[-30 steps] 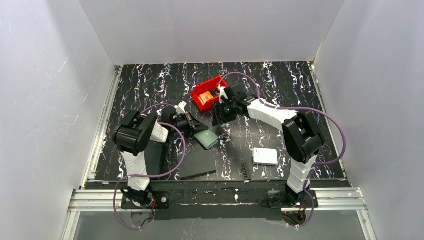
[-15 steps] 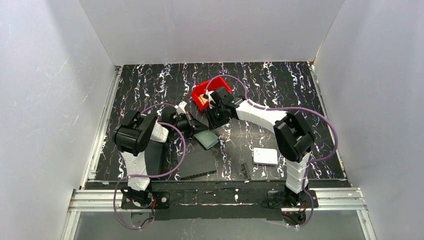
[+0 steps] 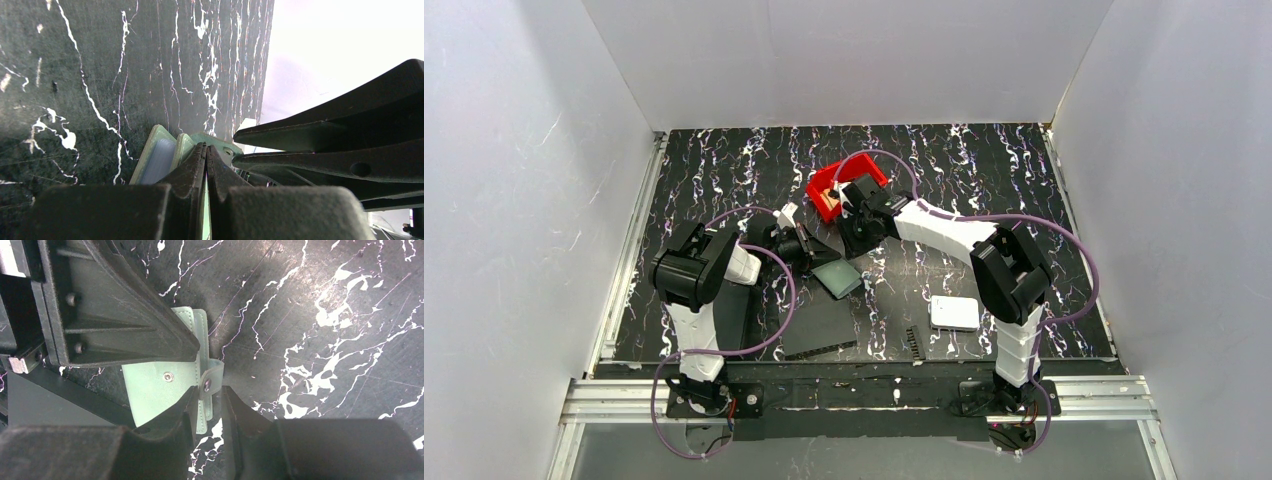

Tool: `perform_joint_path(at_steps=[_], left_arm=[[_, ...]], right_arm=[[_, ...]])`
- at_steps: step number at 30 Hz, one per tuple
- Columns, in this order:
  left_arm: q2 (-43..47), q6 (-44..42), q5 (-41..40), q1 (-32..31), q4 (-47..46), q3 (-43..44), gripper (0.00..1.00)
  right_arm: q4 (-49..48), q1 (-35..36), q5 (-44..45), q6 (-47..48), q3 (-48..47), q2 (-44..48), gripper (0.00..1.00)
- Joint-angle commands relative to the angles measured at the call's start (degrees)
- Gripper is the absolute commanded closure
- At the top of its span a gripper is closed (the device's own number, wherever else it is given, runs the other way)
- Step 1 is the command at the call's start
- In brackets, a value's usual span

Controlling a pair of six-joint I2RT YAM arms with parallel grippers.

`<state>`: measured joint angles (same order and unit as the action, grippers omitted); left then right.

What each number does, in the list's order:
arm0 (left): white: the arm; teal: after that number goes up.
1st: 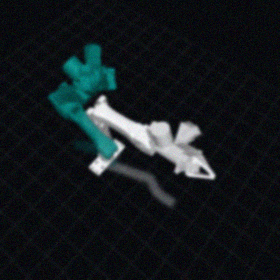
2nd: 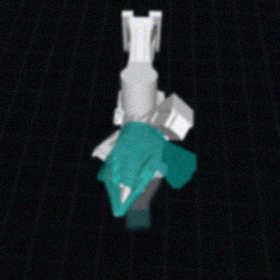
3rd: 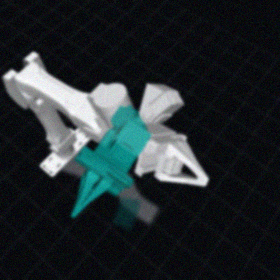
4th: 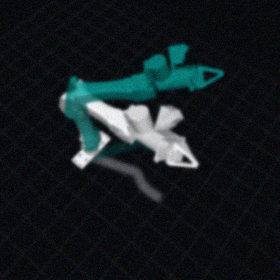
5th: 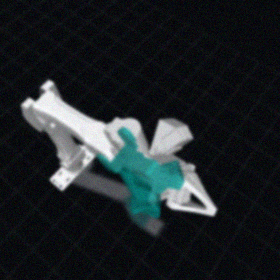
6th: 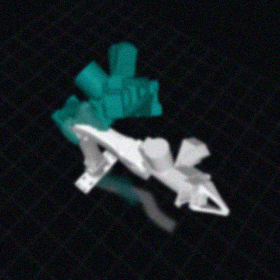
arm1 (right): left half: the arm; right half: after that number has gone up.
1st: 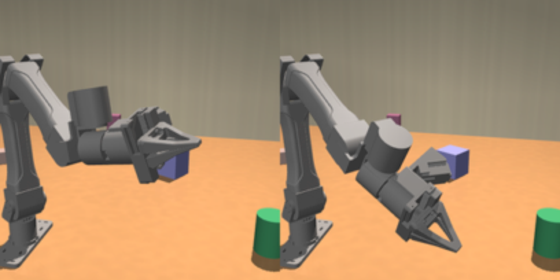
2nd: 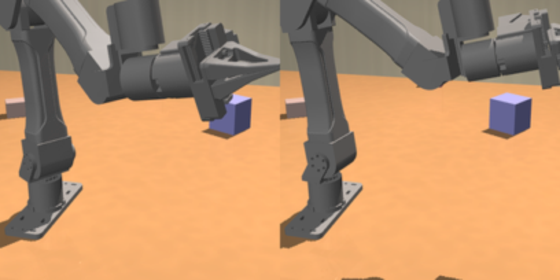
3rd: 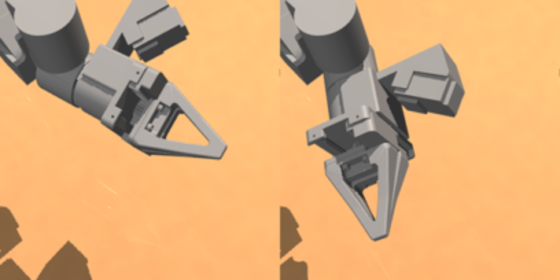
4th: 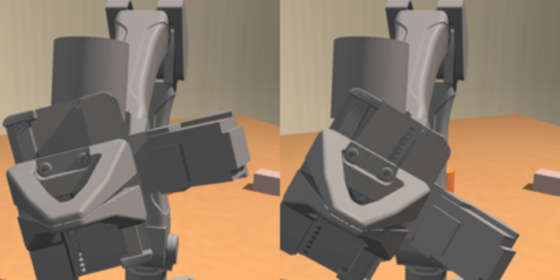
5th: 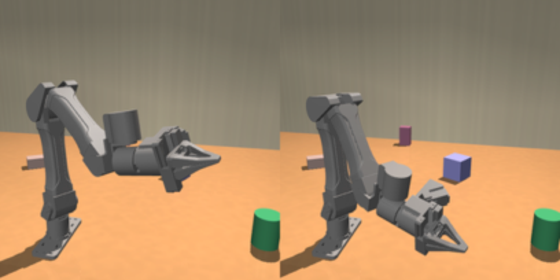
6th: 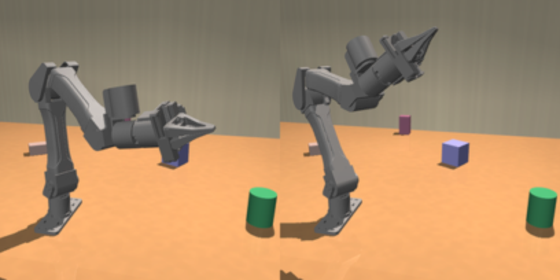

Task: Put the credit cards into the card holder
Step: Close the card holder at the center of the board.

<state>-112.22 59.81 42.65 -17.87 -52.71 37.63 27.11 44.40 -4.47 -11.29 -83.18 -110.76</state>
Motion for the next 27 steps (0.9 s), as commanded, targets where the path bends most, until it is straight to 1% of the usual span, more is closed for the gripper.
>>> perform_joint_path(at_steps=[1, 8, 9, 10, 11, 12, 16, 18, 20, 22, 23, 25, 27], left_arm=[[-3.99, -6.1, -7.59, -0.49, 14.12, -2.92, 1.0], [-4.19, -6.1, -7.54, -0.45, 14.12, -2.92, 1.0], [-4.23, -6.1, -7.51, -0.53, 14.12, -2.94, 1.0], [-4.23, -6.09, -7.59, -0.5, 14.12, -2.91, 1.0], [-4.27, -6.11, -7.53, -0.49, 14.12, -2.91, 1.0], [-4.31, -6.11, -7.53, -0.54, 14.12, -2.91, 1.0], [-4.32, -6.1, -7.5, -0.55, 14.21, -2.91, 1.0], [-4.32, -6.09, -7.63, -0.49, 14.26, -2.91, 1.0], [-4.3, -6.09, -7.65, -0.51, 14.43, -2.96, 1.0], [-4.38, -6.07, -7.77, -0.5, 14.96, -2.83, 1.0], [-4.35, -6.17, -7.96, -0.5, 15.4, -2.79, 1.0], [-4.09, -6.51, -8.51, -0.52, 16.5, -2.81, 1.0], [-3.88, -6.74, -8.79, -0.52, 17.13, -2.75, 1.0]], right_arm=[[0.05, 0.4, 0.43, 1.01, -2.95, -0.94, 0.69], [0.13, 0.38, 0.51, 1.17, -3.74, -1.74, 0.75], [0.14, 0.37, 0.37, 1.18, -3.88, -1.74, 0.79], [0.13, 0.42, 0.38, 1.14, -3.99, -1.76, 0.87], [0.02, 0.38, 0.5, 1.1, -3.96, -1.68, 0.92], [-0.27, 0.42, 0.45, 1.16, -3.76, -1.53, 0.94], [0.56, 0.42, 0.61, 1.17, -3.57, -1.88, 0.95], [0.35, 0.41, 0.58, 0.91, -3.02, -1.54, 0.99], [-0.4, 0.14, 0.21, 0.52, -1.85, -0.87, 0.99], [-3.28, -1.42, -6.03, -0.75, 0.12, -0.29, 0.99], [-6.05, -2.87, -11.2, -2.71, 2.21, 0.28, 0.99], [-13.46, -5.71, -21.58, -7.95, 6.86, 1.52, 0.99], [-20.14, -7.63, -29.41, -13.71, 10.38, 1.76, 0.99]])
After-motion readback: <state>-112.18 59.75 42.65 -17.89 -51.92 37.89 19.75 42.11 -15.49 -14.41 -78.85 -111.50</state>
